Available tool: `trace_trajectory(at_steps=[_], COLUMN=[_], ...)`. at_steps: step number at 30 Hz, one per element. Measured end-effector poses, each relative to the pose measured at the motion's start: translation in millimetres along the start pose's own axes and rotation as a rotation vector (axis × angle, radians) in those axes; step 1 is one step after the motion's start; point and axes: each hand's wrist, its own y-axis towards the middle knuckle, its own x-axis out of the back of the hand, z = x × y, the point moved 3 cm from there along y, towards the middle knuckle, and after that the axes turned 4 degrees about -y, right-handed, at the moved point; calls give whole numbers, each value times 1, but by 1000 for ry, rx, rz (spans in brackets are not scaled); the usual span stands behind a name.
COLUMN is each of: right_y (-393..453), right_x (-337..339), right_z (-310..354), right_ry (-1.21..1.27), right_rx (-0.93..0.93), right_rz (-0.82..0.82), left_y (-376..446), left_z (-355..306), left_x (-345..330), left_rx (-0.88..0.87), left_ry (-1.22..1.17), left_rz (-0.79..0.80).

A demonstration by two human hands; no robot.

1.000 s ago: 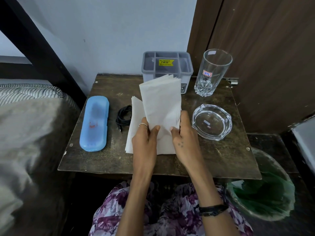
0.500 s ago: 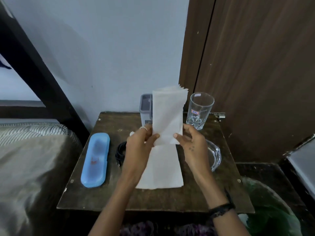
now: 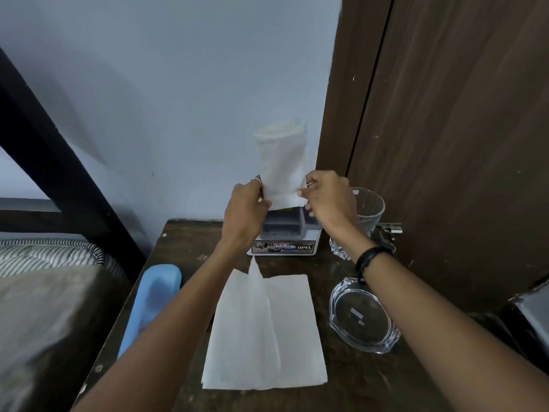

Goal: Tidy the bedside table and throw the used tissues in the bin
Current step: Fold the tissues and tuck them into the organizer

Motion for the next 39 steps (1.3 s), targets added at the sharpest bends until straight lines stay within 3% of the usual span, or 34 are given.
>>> trace_trajectory(at_steps=[3, 13, 19, 25, 29, 35, 39], right_y=[3, 6, 4, 8, 13, 7, 12], right_x=[-9, -15, -23, -18, -14, -22, -17], right_z=[0, -2, 0, 1, 2, 0, 0], right_ry=[-161, -310, -409, -311, -156, -358, -71], right_rx=[38, 69, 95, 15, -31, -34, -163], right_rz=[-14, 107, 94, 233, 215, 244, 241], left_y=[3, 10, -11, -8, 0, 5, 9], left_z=[6, 3, -2, 6, 10, 3, 2], left_x=[-4, -2, -12, -6, 0, -5, 3], left_rx=[-12, -58, -142, -24, 13, -47, 112], left_ry=[103, 294, 449, 130, 183, 422, 277], left_rz=[-32, 54, 12, -47, -29, 92, 146])
